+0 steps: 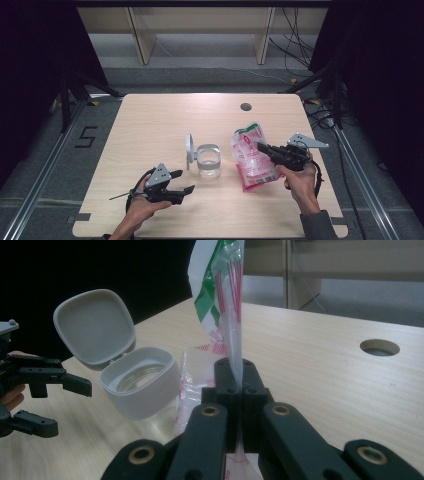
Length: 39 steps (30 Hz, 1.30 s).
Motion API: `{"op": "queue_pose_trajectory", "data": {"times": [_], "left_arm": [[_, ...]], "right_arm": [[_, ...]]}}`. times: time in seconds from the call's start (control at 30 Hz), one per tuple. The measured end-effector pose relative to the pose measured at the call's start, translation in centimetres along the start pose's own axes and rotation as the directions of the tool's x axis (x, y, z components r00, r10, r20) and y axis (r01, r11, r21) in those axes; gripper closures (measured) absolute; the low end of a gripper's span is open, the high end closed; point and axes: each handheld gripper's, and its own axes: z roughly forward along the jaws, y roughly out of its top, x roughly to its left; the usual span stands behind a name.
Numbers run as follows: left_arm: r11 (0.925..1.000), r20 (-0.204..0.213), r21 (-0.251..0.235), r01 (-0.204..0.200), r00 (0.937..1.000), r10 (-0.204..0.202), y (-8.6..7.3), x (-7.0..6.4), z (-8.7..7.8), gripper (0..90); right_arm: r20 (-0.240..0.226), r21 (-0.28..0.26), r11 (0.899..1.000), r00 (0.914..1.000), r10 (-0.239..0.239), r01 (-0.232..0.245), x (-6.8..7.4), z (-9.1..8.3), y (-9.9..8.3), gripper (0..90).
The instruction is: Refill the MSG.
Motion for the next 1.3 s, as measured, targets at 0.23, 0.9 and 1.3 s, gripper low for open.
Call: {"op": "queue_pose_trajectory", "data": {"times": [0.23,0.9,1.3], "left_arm": [[1.0000,0.024,-0.004,-0.008,0.9997,0.008,0.0,-1.1,0.8,29.0],[0.9975,0.062,-0.044,-0.054,0.9965,0.057,1.2,-5.8,6.3,30.1],[0.9954,0.087,-0.054,-0.079,0.9927,0.083,2.8,-8.7,10.1,30.8]], "right_arm": [[0.003,0.007,0.999,0.9994,-0.034,0.034,0.8,0.0,0.6,90.0],[-0.005,-0.034,0.998,0.9984,-0.056,0.055,2.3,-0.4,2.3,90.0],[-0.042,-0.072,0.995,0.9962,-0.077,0.074,4.3,-0.4,3.4,90.0]]}}
